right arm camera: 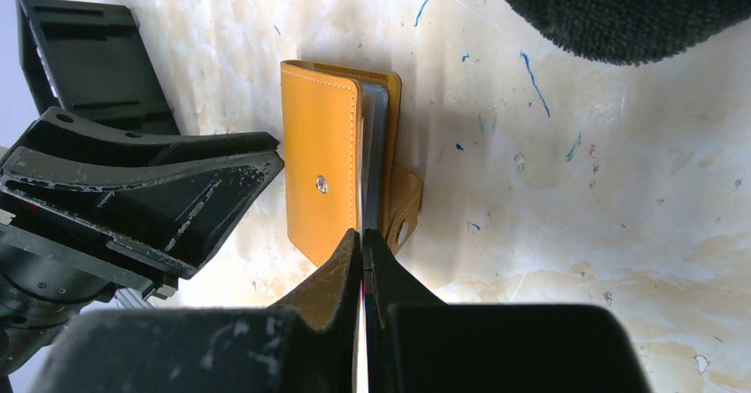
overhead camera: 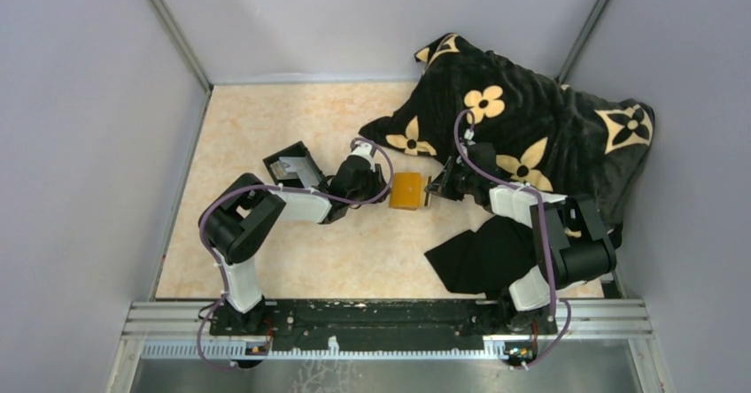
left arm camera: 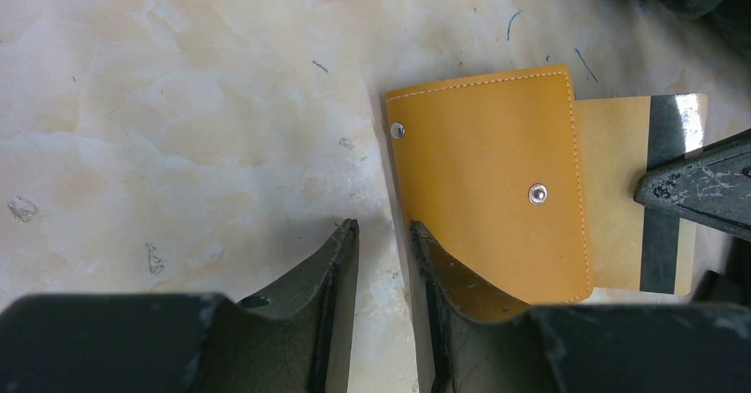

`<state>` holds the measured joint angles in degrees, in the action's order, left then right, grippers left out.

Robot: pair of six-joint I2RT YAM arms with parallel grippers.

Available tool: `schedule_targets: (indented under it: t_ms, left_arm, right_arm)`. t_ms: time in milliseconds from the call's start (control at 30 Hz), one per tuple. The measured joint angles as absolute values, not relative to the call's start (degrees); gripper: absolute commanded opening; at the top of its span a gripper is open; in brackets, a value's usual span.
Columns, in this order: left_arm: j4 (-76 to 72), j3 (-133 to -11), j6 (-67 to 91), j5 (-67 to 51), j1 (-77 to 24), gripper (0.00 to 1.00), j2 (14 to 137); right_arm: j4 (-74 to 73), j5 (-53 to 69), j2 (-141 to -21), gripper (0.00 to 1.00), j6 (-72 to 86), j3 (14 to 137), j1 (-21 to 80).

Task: Put the credit cards into the card holder
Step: Open the card holder at the center of the board.

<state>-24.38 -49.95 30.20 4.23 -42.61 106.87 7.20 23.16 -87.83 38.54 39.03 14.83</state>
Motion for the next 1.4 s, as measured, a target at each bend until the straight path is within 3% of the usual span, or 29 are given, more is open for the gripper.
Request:
schedule_targets:
  t_ms: [1400]
  left_arm:
    - [-24.4,-49.95,30.24,4.19,-42.61,0.34,106.89]
  right_arm:
    - [8.69,22.76,-89.23,0.0,37.98,38.2,14.72]
